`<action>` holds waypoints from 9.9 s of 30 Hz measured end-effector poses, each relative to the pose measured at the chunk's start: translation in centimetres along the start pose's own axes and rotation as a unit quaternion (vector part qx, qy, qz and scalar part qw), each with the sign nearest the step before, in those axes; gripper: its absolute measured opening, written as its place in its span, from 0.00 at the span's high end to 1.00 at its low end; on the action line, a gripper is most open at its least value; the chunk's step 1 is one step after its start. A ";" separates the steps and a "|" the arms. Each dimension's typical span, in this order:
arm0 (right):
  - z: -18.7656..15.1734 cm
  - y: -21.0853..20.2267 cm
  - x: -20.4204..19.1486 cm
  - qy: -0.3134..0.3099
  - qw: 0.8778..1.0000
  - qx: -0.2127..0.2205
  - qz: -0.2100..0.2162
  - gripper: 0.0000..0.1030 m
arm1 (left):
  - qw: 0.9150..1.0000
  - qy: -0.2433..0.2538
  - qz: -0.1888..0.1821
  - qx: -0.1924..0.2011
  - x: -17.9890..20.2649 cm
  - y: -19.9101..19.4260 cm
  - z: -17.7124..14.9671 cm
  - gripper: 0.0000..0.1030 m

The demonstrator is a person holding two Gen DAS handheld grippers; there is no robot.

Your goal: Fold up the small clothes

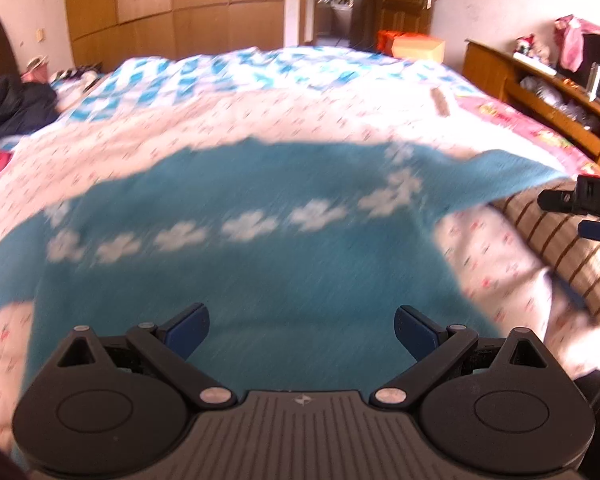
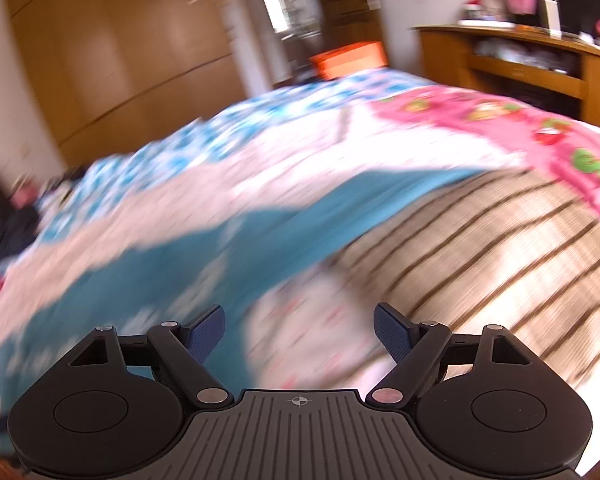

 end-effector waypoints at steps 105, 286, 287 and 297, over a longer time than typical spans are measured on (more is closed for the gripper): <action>-14.1 10.6 -37.4 -0.356 0.897 -0.098 0.244 0.89 | 0.975 -0.193 0.075 0.076 -18.7 -1.7 -3.3 0.00; -12.8 -3.0 -10.1 -0.160 0.956 -0.202 0.140 0.66 | 0.989 -0.107 0.038 -0.096 -18.1 -6.6 -11.0 0.27; -13.1 -3.2 -9.8 -0.158 0.956 -0.204 0.138 0.66 | 0.989 -0.106 0.040 -0.099 -18.0 -6.7 -11.3 0.27; -14.7 -4.4 -8.5 -0.143 0.956 -0.217 0.134 0.64 | 0.990 -0.095 0.030 -0.105 -16.2 -8.0 -12.7 0.27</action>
Point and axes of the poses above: each gripper's, at about its wrist camera, not at the fingertips, and y roughly the way its jaws point, x to its right, z to its top, the point moved 10 cm from there along y, roughly the way its jaws point
